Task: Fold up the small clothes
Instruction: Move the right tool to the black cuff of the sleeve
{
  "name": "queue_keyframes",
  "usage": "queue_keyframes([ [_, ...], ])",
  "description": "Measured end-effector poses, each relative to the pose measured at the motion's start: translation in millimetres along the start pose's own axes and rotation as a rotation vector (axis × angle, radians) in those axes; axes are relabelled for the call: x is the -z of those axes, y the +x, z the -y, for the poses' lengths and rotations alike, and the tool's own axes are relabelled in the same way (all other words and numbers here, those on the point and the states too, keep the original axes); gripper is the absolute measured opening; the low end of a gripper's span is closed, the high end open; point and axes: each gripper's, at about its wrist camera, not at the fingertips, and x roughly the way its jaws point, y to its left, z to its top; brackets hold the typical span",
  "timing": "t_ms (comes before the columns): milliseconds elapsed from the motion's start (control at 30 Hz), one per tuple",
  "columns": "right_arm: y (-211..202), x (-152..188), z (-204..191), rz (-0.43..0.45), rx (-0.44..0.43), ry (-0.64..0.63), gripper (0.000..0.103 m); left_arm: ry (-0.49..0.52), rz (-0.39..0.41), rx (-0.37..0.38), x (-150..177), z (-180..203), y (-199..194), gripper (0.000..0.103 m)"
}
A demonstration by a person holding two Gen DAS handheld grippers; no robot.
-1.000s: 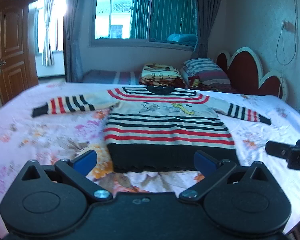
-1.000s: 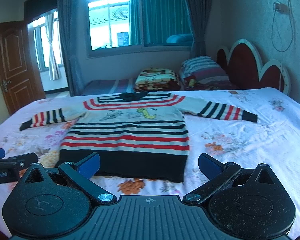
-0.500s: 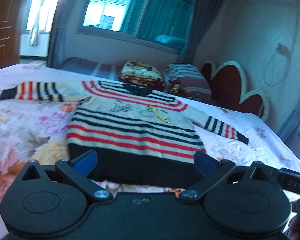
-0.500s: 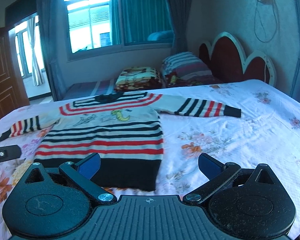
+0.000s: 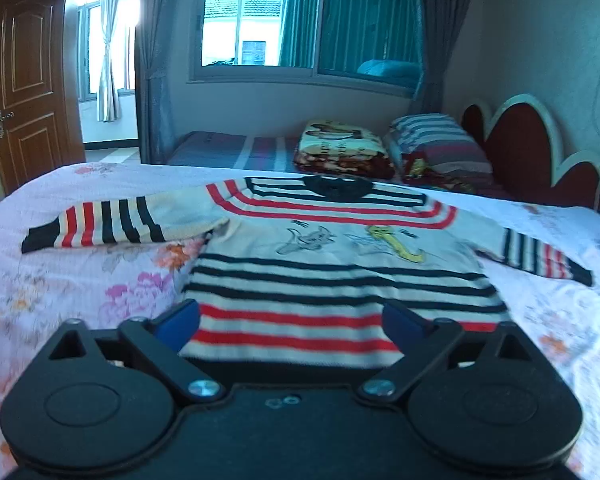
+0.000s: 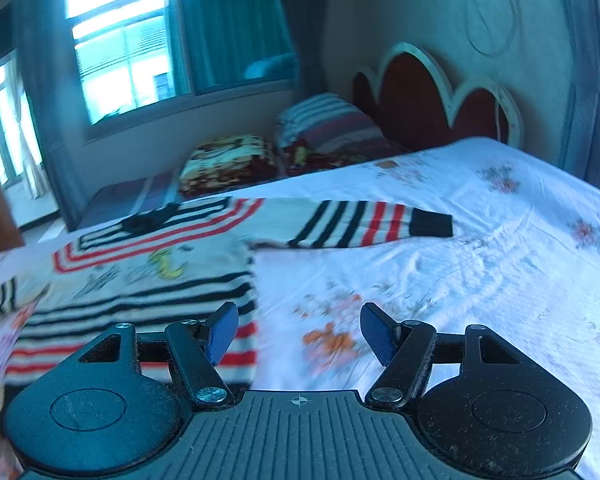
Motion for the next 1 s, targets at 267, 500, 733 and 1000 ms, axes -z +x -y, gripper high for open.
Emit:
queue_keyframes([
  [267, 93.0, -36.8, 50.4, -0.021, 0.052, 0.162, 0.068, -0.046, 0.042, 0.007, -36.3, -4.7, 60.9, 0.101],
  [500, 160.1, -60.5, 91.4, -0.015, 0.071, 0.279, 0.047, -0.094, 0.050, 0.021, -62.7, 1.0, 118.6, 0.088],
  [733, 216.8, -66.4, 131.8, -0.039, 0.101, 0.377, 0.047, -0.069, 0.001, -0.029, -72.8, 23.6, 156.0, 0.093],
  [1000, 261.3, -61.9, 188.6, -0.023, 0.097, 0.557, 0.032, 0.004, -0.056, -0.056, -74.9, 45.9, 176.1, 0.093],
])
